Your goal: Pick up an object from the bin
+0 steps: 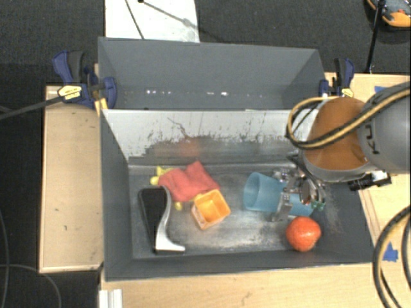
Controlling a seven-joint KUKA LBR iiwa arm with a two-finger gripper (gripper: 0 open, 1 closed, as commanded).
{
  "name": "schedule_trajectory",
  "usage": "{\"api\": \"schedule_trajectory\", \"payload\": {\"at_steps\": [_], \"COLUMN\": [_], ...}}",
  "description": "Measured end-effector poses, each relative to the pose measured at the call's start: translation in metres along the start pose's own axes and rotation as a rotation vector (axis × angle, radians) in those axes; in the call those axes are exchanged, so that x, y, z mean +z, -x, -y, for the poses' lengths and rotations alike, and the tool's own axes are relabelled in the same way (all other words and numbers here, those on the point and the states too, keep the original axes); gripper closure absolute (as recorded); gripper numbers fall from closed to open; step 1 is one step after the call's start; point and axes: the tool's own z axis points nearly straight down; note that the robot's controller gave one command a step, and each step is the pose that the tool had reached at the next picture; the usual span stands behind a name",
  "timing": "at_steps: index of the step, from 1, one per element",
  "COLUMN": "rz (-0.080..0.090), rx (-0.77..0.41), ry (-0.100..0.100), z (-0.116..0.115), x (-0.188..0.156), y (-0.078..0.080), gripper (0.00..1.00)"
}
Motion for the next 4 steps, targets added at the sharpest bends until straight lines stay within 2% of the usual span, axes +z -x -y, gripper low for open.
{"api": "schedule_trajectory", "payload": {"at_steps": [1, 2, 3, 4], "rz": [-0.007, -0.011, 0.0, 0.002], "rx": [0.0, -0.001, -0.001, -0.002], "ry": [0.0, 0.0, 0.0, 0.0], "z": [0.0, 0.0, 0.0, 0.0], "x": [-0.006, -0.027, -0.042, -0.047], "y": [-0.002, -0.003, 0.0, 0.0], "gripper": [1.0, 1.0, 1.0, 1.0]}}
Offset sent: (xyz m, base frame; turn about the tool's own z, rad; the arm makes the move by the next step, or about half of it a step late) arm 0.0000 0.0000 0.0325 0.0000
